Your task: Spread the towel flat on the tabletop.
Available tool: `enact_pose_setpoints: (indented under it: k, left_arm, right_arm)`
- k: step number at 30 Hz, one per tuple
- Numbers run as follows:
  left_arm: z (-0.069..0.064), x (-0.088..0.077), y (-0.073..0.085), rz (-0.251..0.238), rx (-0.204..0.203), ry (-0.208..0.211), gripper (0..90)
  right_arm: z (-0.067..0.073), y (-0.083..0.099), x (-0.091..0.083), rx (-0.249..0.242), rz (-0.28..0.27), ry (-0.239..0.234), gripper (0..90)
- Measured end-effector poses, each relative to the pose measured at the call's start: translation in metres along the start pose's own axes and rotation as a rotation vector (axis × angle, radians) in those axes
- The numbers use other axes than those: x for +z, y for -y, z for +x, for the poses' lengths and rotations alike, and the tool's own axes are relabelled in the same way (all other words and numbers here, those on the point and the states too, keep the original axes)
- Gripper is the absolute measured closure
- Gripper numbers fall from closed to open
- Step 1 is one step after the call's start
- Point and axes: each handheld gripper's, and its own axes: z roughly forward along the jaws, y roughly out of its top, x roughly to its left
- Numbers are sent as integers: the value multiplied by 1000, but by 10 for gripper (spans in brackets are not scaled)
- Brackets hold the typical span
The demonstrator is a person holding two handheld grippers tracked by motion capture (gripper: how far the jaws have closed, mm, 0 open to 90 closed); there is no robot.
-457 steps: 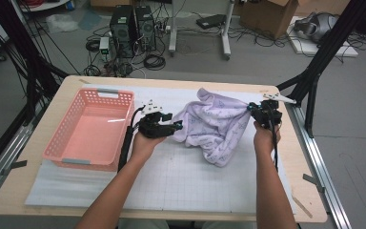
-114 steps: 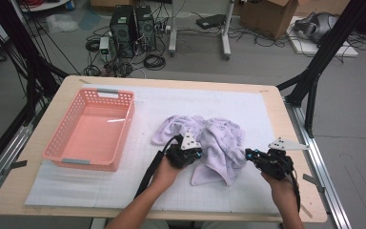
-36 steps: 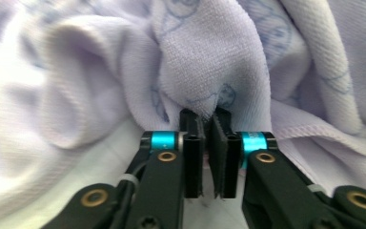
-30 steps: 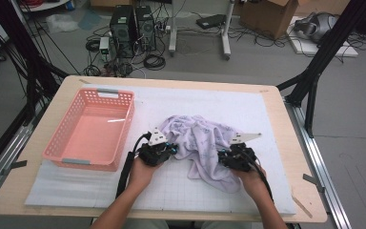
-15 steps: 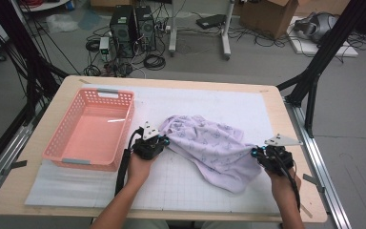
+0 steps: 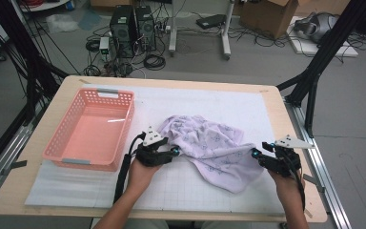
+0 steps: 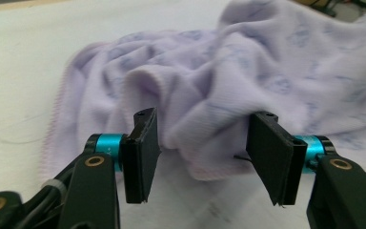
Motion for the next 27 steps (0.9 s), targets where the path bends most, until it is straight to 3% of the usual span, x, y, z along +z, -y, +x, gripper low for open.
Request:
enact_pose_setpoints:
  k: [5,8,12,17,22,23,24,25,26,27]
  left_arm:
    - [-9,-1,0,10,20,46,477]
    - [-18,2,0,20,25,115,524]
    - [-40,22,-1,85,64,192,508]
    - [-69,44,-2,166,98,247,432]
    - [-92,60,0,236,147,260,416]
    - [-98,64,2,261,184,253,417]
    - [-105,65,3,244,236,218,411]
    - [-107,65,4,243,262,207,452]
    - [-108,64,3,240,260,209,480]
    - [-109,64,3,240,264,212,582]
  right_arm:
    - [-9,9,7,3,57,37,535]
    - [-14,14,9,11,66,39,534]
    - [-17,18,13,31,67,18,534]
    - [-14,19,14,23,70,7,531]
    - [-10,22,11,13,78,6,526]
    - [-10,23,10,16,76,2,522]
    - [-10,24,8,22,75,0,520]
    - [-10,25,7,28,74,-3,518]
    - [-10,26,5,31,72,-4,516]
    - [-10,28,4,40,73,-7,515]
